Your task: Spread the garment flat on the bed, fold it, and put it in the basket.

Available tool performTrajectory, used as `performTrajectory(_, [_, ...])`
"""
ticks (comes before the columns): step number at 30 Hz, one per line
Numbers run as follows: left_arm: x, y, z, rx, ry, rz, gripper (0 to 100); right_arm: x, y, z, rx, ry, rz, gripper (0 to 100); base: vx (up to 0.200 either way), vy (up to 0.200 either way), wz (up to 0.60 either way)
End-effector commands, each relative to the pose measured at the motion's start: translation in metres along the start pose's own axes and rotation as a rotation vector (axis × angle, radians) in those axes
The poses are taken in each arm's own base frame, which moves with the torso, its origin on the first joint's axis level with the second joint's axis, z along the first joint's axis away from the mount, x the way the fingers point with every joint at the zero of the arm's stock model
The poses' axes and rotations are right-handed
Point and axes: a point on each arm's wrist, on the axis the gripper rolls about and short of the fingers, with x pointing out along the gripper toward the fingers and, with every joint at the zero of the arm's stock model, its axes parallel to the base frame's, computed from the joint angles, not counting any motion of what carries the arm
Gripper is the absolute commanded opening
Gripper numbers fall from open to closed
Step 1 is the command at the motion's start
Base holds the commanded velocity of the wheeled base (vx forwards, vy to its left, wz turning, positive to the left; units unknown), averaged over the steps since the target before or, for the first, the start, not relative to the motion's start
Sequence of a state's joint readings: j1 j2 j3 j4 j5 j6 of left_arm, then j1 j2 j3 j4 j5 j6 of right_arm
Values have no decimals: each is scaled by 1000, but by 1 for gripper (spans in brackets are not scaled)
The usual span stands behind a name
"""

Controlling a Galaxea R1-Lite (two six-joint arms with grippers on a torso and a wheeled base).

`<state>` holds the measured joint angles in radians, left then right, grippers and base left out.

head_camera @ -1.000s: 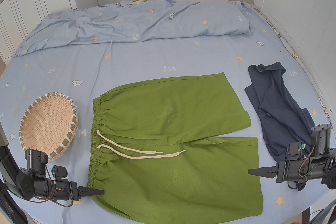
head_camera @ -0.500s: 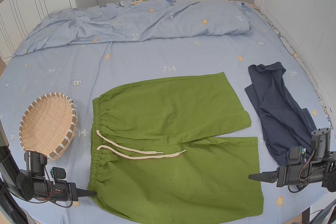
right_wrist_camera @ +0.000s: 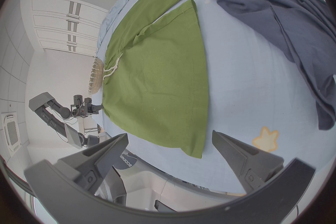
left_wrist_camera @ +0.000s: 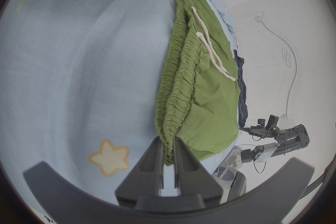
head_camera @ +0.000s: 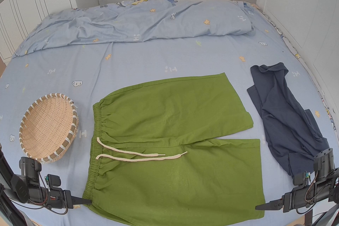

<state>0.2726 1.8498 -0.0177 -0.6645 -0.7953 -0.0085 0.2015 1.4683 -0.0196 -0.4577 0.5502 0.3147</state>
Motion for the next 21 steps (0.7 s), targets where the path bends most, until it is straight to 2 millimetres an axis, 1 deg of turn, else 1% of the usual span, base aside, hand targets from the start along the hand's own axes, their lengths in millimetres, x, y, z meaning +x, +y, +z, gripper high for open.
performTrajectory(1, [-3,1,-6,-11,10,5,0,1,-3,-7,9,44,-7,100,0,0,0])
performTrajectory(4, [-3,1,-6,-8,9,4,0,9,-8,-8,1,110,-19,100,0,0,0])
performTrajectory(5, [-3,1,-6,-8,9,4,0,9,-8,-8,1,110,-19,100,0,0,0])
performTrajectory(8, [-2,2,-6,-12,9,5,0,22,-16,-10,-23,206,-34,100,0,0,0])
performTrajectory(11, [-2,2,-6,-11,8,5,0,29,-22,-10,-29,253,-38,100,0,0,0])
performTrajectory(15, [-2,1,-6,-9,8,5,0,32,-22,-10,-41,261,-25,100,0,0,0])
performTrajectory(21, [-3,0,-5,-3,3,4,0,35,-15,-9,-74,269,67,100,0,0,0])
